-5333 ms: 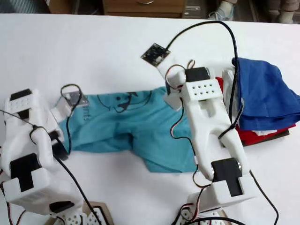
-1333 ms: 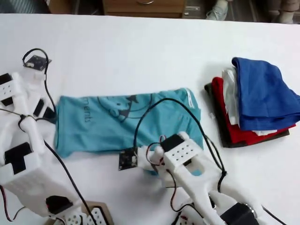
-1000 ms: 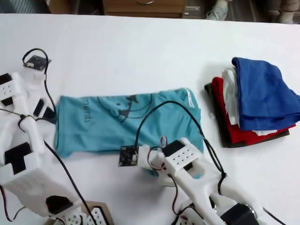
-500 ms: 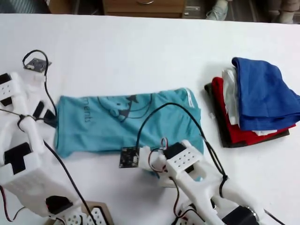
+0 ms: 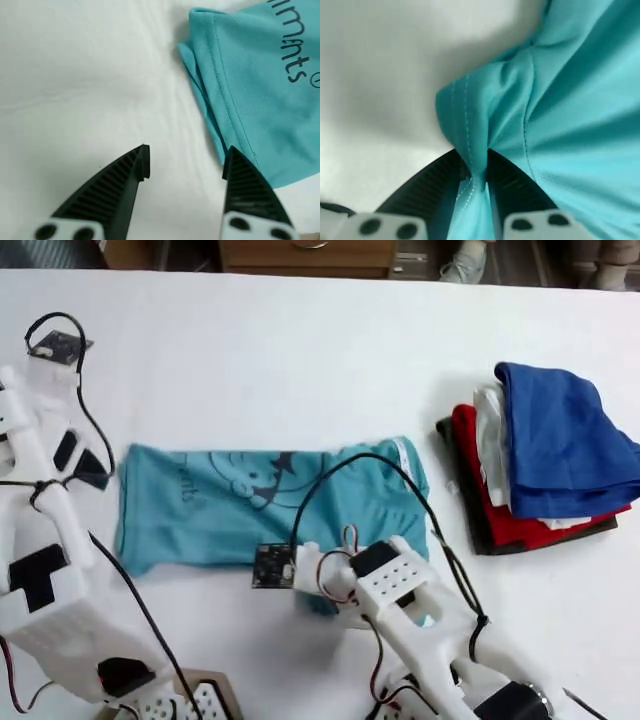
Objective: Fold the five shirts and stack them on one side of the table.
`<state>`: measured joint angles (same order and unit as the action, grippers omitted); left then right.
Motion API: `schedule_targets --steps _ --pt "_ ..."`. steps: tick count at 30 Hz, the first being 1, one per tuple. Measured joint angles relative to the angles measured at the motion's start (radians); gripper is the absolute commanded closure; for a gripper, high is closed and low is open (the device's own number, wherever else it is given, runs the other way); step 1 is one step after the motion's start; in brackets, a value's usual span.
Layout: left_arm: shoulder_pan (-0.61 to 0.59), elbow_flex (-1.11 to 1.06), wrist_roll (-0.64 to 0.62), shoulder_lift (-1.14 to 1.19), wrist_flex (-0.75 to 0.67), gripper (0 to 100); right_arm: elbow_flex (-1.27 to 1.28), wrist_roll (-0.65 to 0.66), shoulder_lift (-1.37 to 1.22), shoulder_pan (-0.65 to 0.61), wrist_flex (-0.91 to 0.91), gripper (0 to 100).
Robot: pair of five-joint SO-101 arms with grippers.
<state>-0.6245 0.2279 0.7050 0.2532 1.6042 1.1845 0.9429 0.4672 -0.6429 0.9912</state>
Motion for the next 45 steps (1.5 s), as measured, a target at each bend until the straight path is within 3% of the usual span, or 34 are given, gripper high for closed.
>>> schedule_targets --steps 4,8,12,17,24,36,42,45 --pt "0.000 0.002 0.000 0.000 0.000 74 -0.025 0.029 -0.006 -0.002 0.018 97.5" --pt "0.000 0.002 0.000 0.000 0.000 74 -0.135 0.123 -0.009 0.000 0.150 97.5" --pt "0.000 0.002 0.000 0.000 0.000 74 -0.313 0.216 -0.011 0.086 0.267 97.5" --pt "0.000 0.002 0.000 0.000 0.000 74 -0.491 0.325 -0.026 0.219 0.281 97.5" --pt "0.000 0.002 0.000 0.000 0.020 74 -0.618 0.390 -0.239 0.244 0.192 97.5" --pt "0.000 0.002 0.000 0.000 0.035 74 -0.872 0.393 -0.574 0.244 0.181 96.5" --pt "0.000 0.002 0.000 0.000 0.035 74 -0.888 0.313 -0.585 0.244 0.183 79.3" --pt "0.000 0.002 0.000 0.000 0.035 74 -0.922 0.295 -0.585 0.245 0.183 79.3"
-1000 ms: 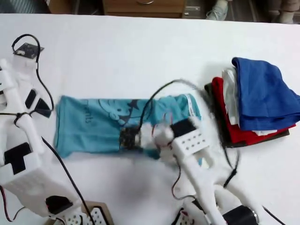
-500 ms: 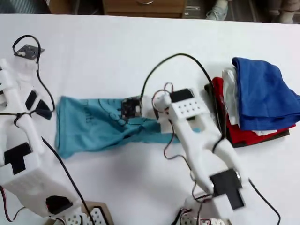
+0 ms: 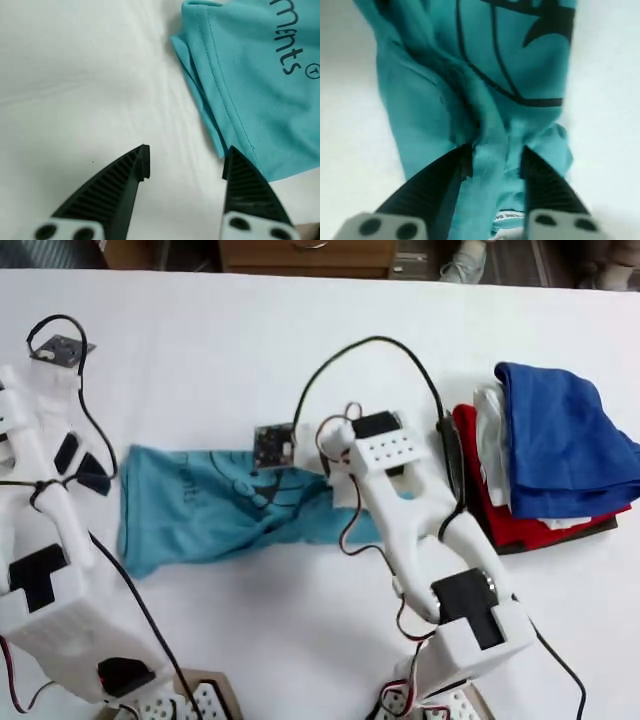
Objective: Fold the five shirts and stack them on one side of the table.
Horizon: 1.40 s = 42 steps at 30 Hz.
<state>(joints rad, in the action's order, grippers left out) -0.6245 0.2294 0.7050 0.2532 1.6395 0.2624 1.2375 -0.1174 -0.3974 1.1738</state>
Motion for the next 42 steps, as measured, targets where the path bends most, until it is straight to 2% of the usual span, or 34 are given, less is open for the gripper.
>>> schedule_targets --steps 8,14,21,29,37,39,42 --pt "0.000 0.000 0.000 0.000 0.000 74 -0.117 -0.005 -0.003 0.046 0.029 82.3" --pt "0.000 0.000 0.000 0.000 0.002 74 -0.104 -0.006 -0.002 0.064 0.189 98.3" --pt "0.000 0.000 0.000 0.000 0.002 74 0.103 -0.054 -0.002 0.066 -0.003 95.0" --pt "0.000 0.000 0.000 0.000 0.002 74 0.253 -0.072 0.000 0.077 -0.034 95.0" --pt "0.046 -0.040 0.043 0.000 -0.002 74 0.173 -0.072 0.005 0.080 -0.021 95.0" --pt "0.077 -0.091 0.040 0.000 -0.035 74 0.115 -0.092 0.034 0.080 0.020 94.9" --pt "0.080 -0.163 -0.031 0.000 -0.137 74 0.035 -0.153 0.109 0.080 0.072 94.7"
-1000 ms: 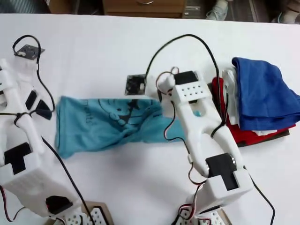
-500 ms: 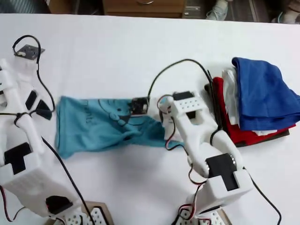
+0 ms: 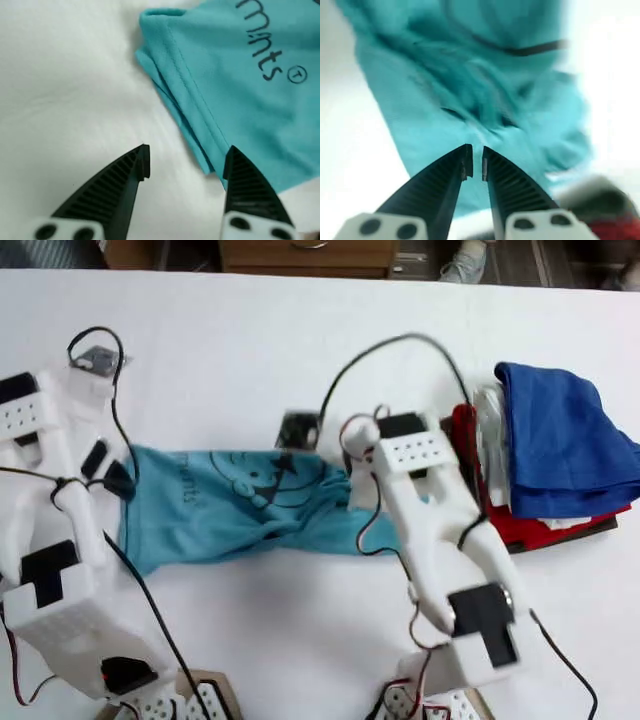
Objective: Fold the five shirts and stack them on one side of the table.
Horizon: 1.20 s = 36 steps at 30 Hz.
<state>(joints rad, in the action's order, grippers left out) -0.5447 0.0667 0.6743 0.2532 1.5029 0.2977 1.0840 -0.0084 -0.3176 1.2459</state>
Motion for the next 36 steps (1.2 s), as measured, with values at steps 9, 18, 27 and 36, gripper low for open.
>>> schedule_targets --steps 9,18,27,36 --pt "-0.009 -0.167 -0.385 0.014 -0.160 74 -0.048 -0.249 0.236 0.155 0.034 94.7" --pt "-0.032 -0.057 -0.433 0.203 -0.190 74 -0.041 -0.342 0.250 0.359 0.037 95.0" --pt "-0.035 0.138 -0.494 0.407 -0.118 74 -0.040 -0.342 0.250 0.376 0.037 95.0" --pt "-0.046 0.400 -0.480 0.431 0.084 74 -0.040 -0.342 0.250 0.376 0.018 95.0"
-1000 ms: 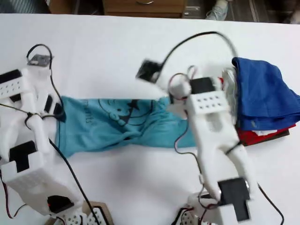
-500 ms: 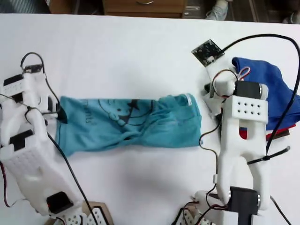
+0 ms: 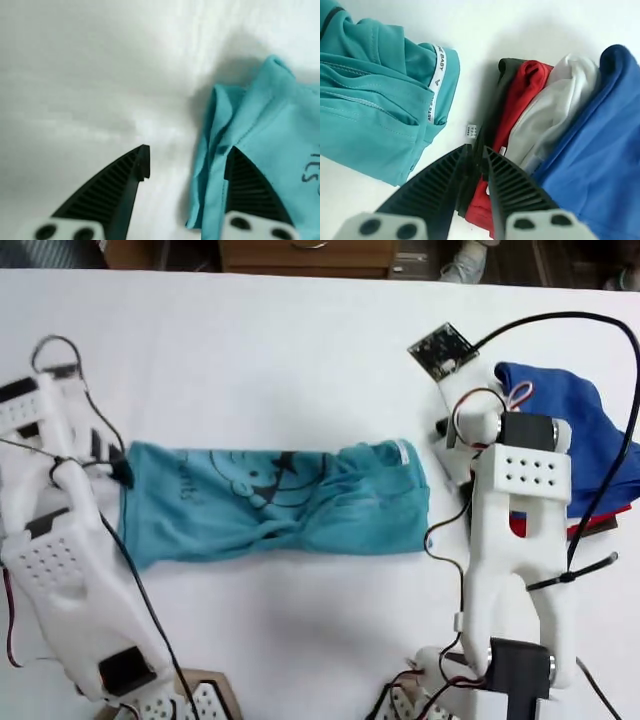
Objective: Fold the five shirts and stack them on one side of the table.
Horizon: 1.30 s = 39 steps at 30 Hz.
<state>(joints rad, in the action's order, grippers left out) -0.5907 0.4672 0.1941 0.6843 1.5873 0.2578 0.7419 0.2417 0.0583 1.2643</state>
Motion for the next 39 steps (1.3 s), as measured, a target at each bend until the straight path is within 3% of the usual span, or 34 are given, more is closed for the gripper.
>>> schedule_targets --steps 18,20,23,26,39 --pt "0.034 0.012 0.020 0.141 -0.031 74 0.000 -0.008 0.000 -0.035 -0.012 95.0" --pt "0.034 0.028 0.020 0.150 -0.023 78 0.000 -0.008 0.000 -0.035 -0.012 95.0" --pt "0.038 0.032 0.025 0.153 -0.021 98 0.000 -0.008 0.000 -0.035 -0.012 95.0" --pt "0.058 0.041 0.041 0.160 -0.020 98 0.000 -0.008 0.000 -0.035 -0.012 95.0" --pt "-0.064 0.528 0.250 0.416 0.173 98 0.000 -0.008 0.000 -0.038 -0.006 95.0"
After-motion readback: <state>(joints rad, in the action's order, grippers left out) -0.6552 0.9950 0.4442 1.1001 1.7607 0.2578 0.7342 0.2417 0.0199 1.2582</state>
